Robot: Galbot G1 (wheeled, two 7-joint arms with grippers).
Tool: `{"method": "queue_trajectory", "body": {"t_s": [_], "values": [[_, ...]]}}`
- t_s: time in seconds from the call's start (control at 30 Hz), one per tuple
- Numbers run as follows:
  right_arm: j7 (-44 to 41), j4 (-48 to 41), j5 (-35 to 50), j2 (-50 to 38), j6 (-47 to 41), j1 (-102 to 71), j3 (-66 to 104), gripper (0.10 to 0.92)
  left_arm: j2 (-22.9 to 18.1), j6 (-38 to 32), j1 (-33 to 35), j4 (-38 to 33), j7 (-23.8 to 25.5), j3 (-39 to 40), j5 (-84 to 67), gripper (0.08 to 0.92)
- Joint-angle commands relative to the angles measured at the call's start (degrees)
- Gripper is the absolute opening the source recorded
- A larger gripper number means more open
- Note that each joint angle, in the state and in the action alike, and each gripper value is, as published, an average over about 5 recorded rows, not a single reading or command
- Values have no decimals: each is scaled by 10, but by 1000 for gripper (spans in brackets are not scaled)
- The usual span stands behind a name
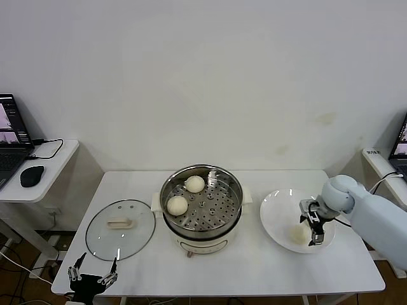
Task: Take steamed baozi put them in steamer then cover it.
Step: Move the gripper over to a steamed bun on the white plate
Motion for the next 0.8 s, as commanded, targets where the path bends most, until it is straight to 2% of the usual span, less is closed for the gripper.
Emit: {"method": "queue_trajectory", "body": {"t_s": [0.03, 0.8], "values": [[21, -13, -1, 10, -1, -16, 7, 823, 0, 0, 0, 1, 0, 0, 0, 823], [42, -46, -3, 36, 0, -15, 10, 823, 2, 2, -2, 14, 3, -3, 2, 823]]}}
